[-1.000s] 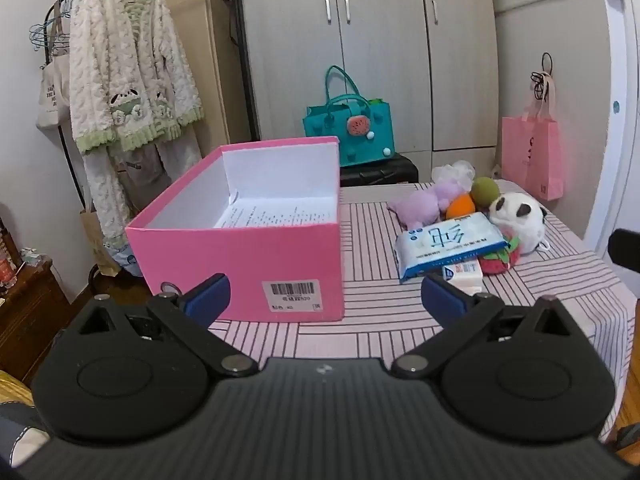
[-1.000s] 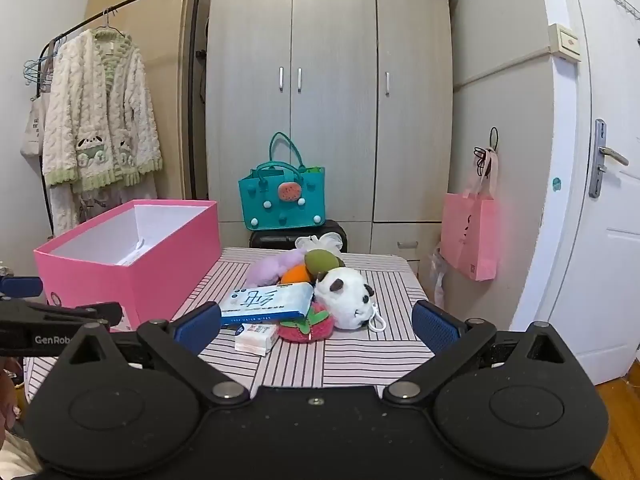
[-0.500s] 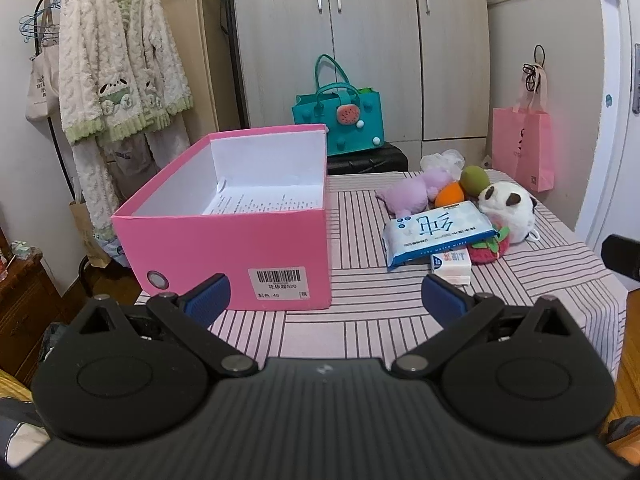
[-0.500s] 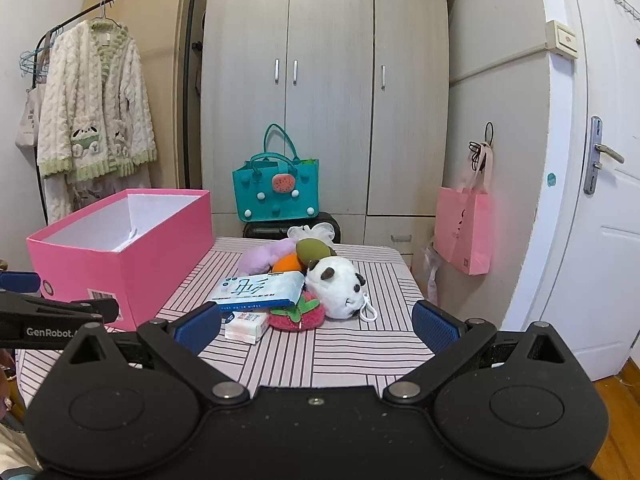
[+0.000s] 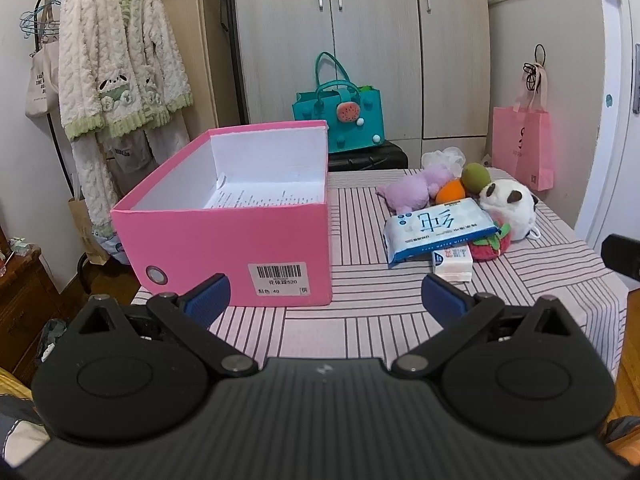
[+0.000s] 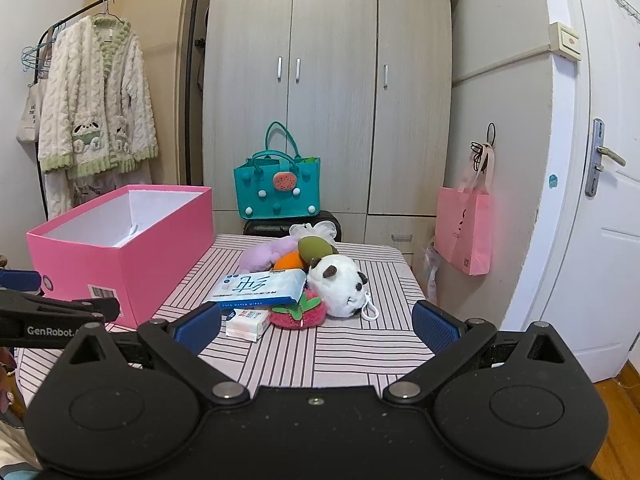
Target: Organize soft objects
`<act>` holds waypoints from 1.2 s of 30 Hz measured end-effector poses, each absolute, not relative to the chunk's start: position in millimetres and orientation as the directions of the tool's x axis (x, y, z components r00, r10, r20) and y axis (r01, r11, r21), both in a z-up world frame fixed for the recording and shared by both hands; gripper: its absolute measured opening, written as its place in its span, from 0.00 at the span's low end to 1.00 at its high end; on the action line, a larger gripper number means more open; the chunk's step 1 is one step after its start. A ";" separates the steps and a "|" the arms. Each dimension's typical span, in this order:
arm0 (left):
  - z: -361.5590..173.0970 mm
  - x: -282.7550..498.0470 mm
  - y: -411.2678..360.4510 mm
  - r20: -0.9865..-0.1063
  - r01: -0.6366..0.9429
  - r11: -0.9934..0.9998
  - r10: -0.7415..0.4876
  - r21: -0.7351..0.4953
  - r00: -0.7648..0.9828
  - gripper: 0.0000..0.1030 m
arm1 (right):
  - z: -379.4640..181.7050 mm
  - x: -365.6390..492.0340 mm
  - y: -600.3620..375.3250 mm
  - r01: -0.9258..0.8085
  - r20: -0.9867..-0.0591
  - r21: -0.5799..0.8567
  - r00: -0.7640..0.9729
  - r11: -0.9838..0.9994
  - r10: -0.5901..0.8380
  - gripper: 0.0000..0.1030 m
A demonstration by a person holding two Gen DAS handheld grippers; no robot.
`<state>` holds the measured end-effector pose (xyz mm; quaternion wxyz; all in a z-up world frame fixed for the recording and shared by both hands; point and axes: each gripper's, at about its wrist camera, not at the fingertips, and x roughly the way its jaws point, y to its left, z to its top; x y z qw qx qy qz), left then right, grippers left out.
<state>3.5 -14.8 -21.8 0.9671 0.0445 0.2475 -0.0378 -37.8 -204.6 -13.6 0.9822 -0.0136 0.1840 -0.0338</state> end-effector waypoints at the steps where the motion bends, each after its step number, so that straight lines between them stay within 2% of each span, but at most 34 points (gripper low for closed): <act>1: -22.4 3.5 -14.4 -0.487 0.100 0.993 -0.056 0.065 0.872 1.00 | -13.7 -37.9 -204.4 0.062 -0.360 -0.039 0.930 0.997 -0.072 1.00; 36: -23.6 1.3 -14.3 -0.499 0.121 0.990 -0.070 0.070 0.864 1.00 | -20.6 -33.2 -201.8 0.055 -0.391 -0.034 0.918 0.998 -0.064 1.00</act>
